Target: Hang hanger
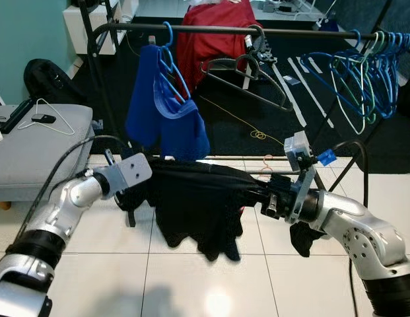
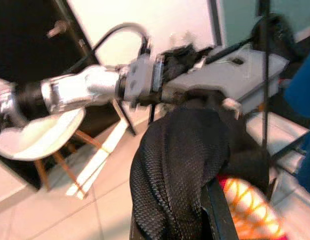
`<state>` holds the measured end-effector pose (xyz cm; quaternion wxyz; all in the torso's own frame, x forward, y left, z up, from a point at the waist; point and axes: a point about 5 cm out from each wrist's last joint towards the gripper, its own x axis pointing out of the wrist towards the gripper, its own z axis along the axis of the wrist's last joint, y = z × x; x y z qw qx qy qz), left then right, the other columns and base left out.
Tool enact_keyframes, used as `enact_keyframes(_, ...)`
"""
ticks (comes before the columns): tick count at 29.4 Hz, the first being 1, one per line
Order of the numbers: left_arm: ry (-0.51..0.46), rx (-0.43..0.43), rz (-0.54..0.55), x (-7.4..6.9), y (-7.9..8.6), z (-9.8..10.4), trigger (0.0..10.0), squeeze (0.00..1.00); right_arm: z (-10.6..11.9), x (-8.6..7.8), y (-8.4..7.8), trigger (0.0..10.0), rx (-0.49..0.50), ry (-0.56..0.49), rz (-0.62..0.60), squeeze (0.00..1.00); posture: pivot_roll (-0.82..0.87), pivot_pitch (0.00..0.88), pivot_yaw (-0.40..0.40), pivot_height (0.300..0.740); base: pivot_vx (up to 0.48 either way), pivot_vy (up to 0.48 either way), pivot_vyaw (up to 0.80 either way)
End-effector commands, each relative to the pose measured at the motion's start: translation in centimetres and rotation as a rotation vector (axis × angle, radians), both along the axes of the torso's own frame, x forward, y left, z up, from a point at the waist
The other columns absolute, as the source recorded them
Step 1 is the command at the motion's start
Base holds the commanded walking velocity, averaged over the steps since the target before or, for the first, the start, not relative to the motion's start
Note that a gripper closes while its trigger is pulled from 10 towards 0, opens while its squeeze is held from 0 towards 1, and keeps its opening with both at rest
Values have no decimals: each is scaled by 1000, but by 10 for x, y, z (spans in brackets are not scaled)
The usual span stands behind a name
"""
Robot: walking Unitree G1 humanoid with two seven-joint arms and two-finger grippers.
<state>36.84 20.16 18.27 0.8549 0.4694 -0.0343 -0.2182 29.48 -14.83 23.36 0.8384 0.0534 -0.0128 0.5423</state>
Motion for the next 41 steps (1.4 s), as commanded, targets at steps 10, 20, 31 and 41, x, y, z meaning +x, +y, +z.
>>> enact_keyframes(10, 28, -394, -20, -6, -21, 6, 10000, 1000, 5, 38, -11, 0, -212, -132, -395, 0, -34, 231, -18, 740, 0, 0, 0)
enact_keyframes(20, 35, -469, 104, -8, -12, -1, 10000, 0, 30, 40, 6, 0, 41, -17, -338, 0, -36, 232, -24, 740, 0, 0, 0)
enact_keyframes(31, 91, -544, 56, -16, -24, 3, 10000, 0, 20, 64, -3, 0, 65, 161, -603, 0, -42, 231, -22, 740, 0, 0, 0)
enact_keyframes(41, 147, -683, -43, -26, -57, 15, 10000, 0, 6, 79, -37, 0, 263, 334, -1052, 0, -45, 226, -25, 740, 0, 0, 0)
